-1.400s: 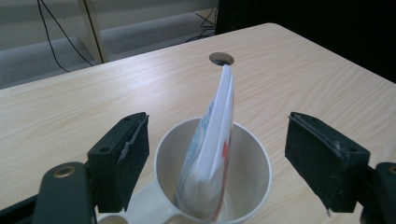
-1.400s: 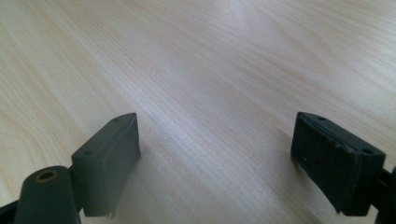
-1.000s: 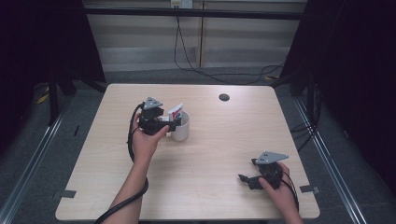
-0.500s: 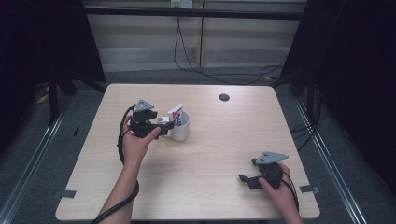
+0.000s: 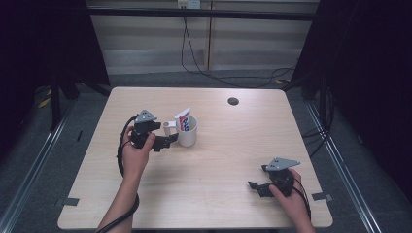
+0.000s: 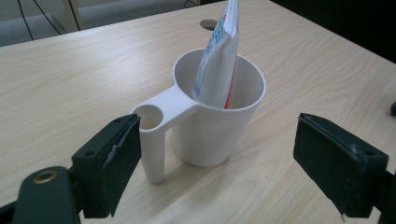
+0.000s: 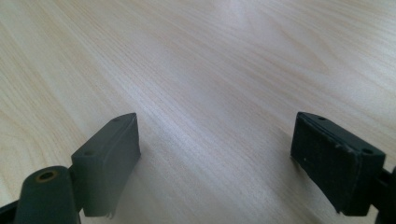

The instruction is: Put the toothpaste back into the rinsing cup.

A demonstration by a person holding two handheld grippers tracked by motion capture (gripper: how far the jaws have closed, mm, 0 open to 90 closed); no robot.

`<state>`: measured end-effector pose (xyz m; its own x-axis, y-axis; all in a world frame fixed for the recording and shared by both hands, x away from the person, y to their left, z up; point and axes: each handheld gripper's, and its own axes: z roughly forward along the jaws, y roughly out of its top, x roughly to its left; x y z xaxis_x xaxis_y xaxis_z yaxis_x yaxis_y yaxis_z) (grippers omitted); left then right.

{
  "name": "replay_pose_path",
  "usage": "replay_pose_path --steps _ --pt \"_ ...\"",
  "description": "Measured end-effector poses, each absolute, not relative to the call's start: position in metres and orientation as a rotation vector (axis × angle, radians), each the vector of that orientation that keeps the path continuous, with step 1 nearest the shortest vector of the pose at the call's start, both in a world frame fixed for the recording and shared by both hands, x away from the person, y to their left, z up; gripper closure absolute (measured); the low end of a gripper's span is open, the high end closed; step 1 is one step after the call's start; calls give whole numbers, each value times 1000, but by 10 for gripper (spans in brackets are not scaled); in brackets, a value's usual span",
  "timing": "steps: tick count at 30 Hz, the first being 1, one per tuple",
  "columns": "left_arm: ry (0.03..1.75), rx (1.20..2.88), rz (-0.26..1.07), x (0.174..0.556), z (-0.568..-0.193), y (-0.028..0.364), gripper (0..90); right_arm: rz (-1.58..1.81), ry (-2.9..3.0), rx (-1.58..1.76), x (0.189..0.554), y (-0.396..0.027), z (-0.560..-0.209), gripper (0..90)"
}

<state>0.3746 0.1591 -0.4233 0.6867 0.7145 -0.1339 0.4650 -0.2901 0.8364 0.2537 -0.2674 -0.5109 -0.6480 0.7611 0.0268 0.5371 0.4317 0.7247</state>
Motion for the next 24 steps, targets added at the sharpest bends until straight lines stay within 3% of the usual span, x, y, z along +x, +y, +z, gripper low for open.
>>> replay_pose_path --steps 24 --pt "902 1979 302 353 -455 176 155 1041 2383 1119 254 -267 -511 150"
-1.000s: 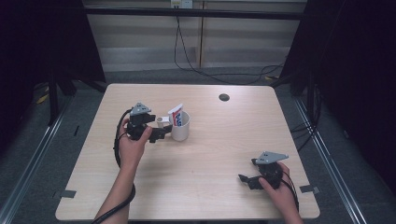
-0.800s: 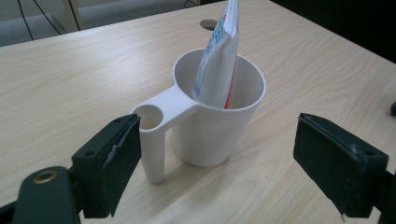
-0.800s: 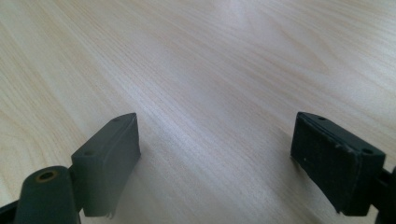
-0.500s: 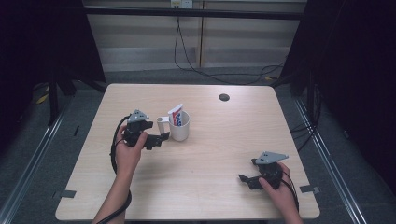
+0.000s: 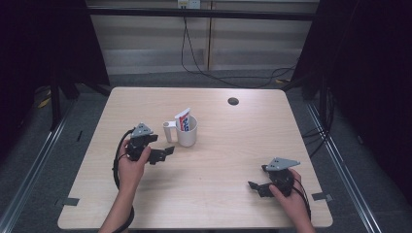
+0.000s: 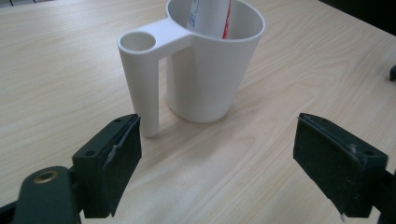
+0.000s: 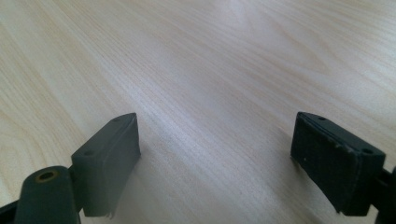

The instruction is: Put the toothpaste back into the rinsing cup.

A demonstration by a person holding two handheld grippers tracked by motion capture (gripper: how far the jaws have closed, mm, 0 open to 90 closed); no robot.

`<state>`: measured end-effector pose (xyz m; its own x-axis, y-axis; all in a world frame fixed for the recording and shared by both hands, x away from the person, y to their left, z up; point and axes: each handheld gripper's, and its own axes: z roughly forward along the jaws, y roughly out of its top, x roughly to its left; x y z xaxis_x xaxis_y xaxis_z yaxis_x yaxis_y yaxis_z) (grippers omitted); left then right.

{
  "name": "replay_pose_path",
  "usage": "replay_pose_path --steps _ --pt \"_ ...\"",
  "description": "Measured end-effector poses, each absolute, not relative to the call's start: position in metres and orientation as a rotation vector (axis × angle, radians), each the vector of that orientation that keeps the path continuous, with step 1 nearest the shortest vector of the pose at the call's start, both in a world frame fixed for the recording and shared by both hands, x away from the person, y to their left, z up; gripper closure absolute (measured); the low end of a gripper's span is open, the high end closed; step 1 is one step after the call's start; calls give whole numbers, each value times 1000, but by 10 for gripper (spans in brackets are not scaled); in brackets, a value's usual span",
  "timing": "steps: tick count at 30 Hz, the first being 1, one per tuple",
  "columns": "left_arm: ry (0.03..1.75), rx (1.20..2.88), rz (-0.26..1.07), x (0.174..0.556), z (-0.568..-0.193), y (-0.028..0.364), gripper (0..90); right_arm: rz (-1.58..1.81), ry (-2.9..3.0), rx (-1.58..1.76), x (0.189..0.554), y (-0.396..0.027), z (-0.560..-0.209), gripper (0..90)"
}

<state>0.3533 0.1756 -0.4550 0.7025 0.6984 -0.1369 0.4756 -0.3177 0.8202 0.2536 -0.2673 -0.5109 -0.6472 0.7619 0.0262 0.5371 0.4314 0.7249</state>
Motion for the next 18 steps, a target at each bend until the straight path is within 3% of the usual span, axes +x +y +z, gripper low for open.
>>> replay_pose_path --steps 18 --pt "945 1994 278 344 -479 193 158 1041 2384 1117 254 -267 -511 150"
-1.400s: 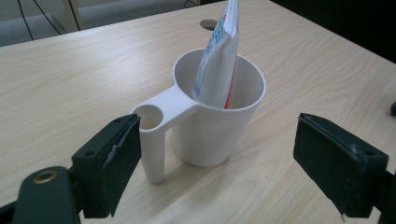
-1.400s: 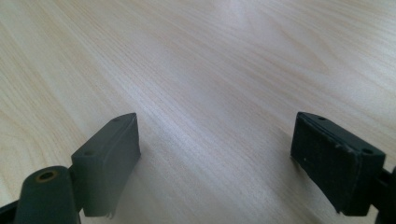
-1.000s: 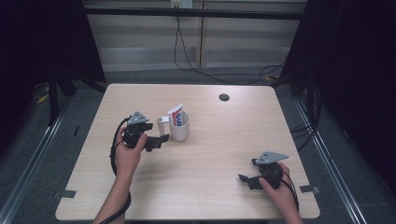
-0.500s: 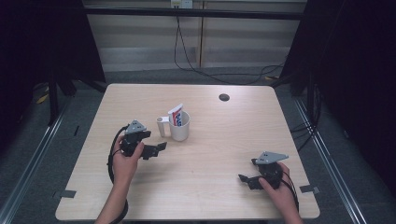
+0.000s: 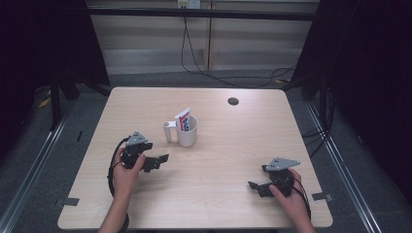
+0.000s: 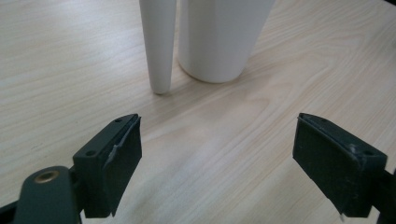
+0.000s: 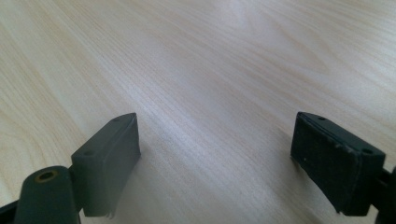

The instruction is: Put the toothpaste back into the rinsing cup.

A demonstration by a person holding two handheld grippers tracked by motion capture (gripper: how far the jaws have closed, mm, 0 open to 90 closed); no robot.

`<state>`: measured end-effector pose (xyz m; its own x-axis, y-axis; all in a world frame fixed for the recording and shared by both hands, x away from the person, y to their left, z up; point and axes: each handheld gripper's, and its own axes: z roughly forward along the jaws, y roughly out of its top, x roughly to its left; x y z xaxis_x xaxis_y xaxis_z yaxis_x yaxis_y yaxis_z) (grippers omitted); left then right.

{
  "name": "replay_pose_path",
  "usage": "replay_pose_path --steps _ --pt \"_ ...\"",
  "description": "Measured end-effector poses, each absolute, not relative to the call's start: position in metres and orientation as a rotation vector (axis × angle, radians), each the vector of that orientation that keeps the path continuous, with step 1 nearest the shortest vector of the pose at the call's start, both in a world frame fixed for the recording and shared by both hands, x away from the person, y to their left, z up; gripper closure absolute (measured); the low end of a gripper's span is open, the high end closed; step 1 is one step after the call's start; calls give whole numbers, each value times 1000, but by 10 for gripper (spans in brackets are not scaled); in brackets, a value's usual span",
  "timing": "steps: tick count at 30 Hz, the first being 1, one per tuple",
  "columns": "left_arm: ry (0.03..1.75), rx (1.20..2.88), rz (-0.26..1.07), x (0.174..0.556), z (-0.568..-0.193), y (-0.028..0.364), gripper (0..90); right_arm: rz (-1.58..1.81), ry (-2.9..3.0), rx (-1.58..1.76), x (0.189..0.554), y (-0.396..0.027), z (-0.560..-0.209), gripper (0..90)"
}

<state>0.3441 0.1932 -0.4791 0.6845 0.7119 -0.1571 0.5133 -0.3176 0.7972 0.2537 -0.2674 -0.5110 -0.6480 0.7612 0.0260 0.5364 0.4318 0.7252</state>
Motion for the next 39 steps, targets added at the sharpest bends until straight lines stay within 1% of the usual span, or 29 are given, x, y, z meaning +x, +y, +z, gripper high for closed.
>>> replay_pose_path --steps 22,35,39 --pt "1004 2032 277 337 -504 210 160 1042 2385 1117 254 -267 -511 150" --pt "991 2079 290 334 -509 211 163 1042 2385 1116 254 -267 -511 150" --pt "963 2119 325 334 -509 208 160 1042 2385 1118 254 -267 -511 150"
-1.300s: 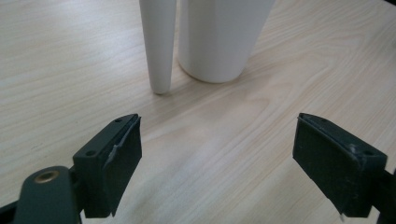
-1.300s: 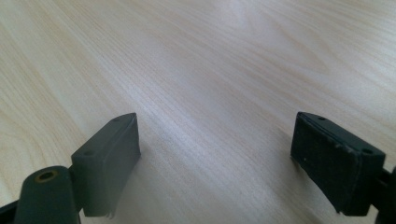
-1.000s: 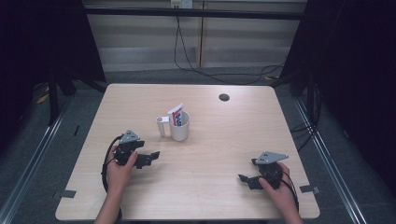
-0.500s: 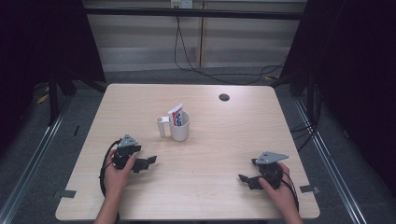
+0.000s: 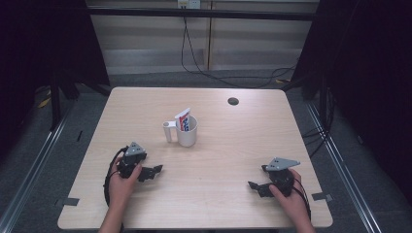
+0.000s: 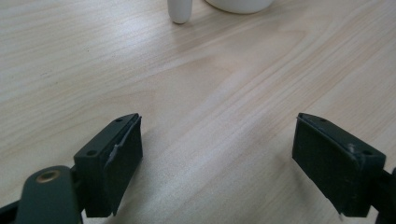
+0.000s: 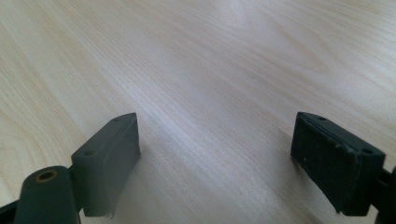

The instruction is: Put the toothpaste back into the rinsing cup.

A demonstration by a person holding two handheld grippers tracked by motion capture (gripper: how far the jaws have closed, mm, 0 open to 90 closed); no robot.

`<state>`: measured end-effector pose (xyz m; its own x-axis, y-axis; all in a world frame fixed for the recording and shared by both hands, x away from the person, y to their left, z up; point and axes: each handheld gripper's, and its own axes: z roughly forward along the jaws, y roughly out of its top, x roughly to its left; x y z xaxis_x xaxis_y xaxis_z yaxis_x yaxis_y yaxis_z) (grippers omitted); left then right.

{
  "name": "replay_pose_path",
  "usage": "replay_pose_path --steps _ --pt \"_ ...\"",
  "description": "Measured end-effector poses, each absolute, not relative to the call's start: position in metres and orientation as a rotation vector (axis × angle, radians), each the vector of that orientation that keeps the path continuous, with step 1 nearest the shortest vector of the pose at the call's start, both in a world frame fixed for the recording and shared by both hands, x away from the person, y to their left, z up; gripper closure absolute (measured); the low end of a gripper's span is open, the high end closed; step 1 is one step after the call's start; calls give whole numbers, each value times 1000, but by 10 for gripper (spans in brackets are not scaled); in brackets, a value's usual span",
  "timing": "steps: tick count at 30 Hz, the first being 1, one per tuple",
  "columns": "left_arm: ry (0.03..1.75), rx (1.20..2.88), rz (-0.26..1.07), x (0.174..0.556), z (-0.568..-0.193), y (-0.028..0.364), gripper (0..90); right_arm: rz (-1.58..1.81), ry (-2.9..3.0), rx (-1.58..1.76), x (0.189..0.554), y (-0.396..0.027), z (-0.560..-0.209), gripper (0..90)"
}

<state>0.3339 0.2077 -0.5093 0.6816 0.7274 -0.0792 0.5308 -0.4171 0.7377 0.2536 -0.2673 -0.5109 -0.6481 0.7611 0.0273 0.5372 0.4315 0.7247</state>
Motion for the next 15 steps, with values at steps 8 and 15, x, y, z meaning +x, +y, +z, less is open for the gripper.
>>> replay_pose_path --steps 8,15 --pt "952 2164 390 332 -510 201 147 1042 2385 1118 254 -267 -511 150" --pt "952 2165 390 332 -510 202 140 1042 2385 1118 254 -267 -511 151"
